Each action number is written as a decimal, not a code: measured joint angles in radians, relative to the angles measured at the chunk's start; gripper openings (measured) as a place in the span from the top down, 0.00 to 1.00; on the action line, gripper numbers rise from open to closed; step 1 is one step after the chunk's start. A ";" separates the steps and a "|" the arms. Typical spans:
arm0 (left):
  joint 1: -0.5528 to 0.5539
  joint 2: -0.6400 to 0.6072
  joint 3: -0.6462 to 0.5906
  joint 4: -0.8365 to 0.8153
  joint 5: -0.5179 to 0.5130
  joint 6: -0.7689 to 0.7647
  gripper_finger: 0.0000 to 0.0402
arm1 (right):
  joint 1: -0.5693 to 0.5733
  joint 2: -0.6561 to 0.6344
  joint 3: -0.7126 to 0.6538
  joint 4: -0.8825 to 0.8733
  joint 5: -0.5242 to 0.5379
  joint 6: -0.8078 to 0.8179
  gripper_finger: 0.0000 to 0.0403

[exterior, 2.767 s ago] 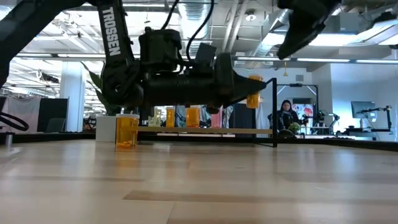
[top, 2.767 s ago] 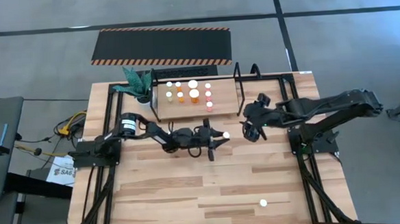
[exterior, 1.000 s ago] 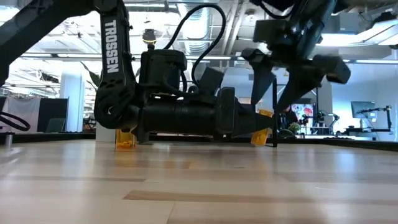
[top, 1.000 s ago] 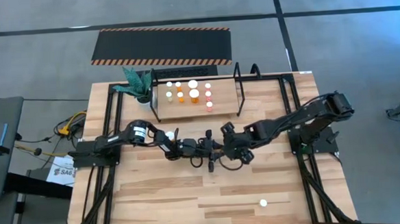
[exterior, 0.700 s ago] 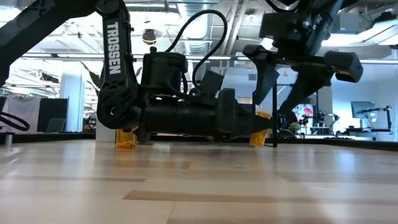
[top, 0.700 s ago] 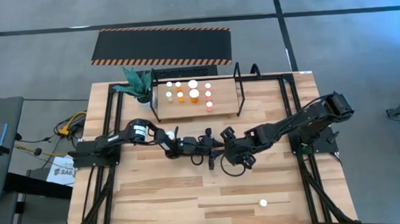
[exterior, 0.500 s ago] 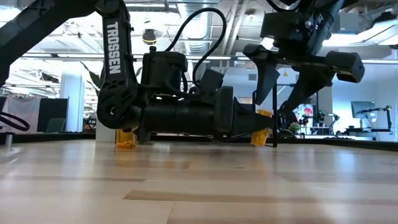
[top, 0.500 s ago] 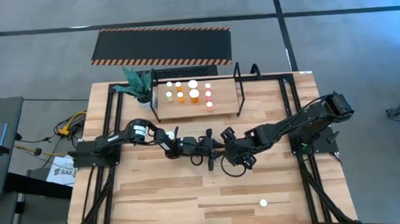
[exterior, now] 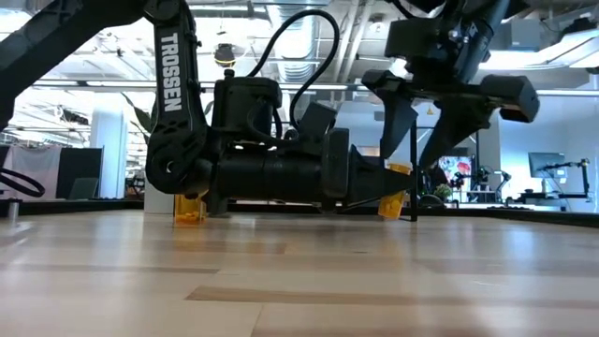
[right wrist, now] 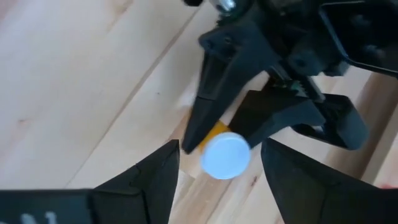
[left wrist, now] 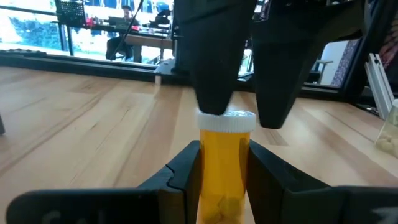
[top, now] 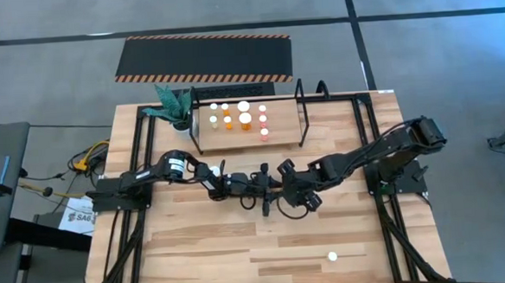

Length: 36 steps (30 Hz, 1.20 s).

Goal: Pick and place medicine bottles onto shelf by color
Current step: Move the small orange pill bottle to the center of the table

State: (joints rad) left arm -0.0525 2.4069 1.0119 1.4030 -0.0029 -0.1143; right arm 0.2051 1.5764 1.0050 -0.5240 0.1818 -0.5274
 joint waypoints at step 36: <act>0.004 0.000 0.001 0.009 0.103 0.019 0.79 | -0.078 0.028 0.000 0.043 -0.189 -0.222 0.49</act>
State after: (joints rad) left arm -0.0483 2.4069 1.0124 1.4117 0.1006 -0.0954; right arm 0.1272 1.6045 1.0053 -0.4808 -0.0073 -0.7491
